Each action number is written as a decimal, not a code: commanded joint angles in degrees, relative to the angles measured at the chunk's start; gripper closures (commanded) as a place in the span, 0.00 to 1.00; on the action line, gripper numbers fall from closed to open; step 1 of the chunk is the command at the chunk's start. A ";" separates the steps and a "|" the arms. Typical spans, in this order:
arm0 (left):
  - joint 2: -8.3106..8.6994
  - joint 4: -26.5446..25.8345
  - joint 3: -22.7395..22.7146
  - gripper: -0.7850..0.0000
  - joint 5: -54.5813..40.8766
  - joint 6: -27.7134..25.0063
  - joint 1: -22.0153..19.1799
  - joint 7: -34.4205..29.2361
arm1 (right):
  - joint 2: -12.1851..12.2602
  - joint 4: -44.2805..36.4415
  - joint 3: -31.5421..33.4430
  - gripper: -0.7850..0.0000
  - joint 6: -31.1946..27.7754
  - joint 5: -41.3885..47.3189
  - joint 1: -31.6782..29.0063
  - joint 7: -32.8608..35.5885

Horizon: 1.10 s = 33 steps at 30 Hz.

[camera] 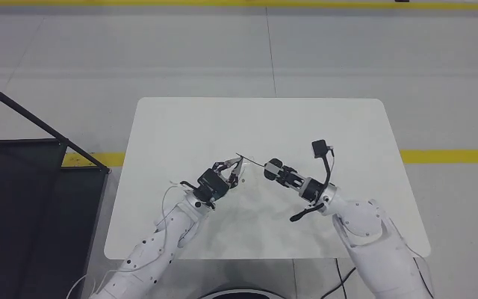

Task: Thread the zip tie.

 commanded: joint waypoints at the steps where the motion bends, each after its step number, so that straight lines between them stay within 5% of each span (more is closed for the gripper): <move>1: -0.10 -0.04 -0.05 1.00 -0.39 0.05 0.12 0.23 | -0.06 -0.19 -0.38 1.00 1.38 -0.88 0.31 -0.30; 33: -0.67 -0.20 -1.00 1.00 1.89 -0.32 1.13 1.74 | -0.05 -0.30 0.29 1.00 2.35 0.06 0.31 0.38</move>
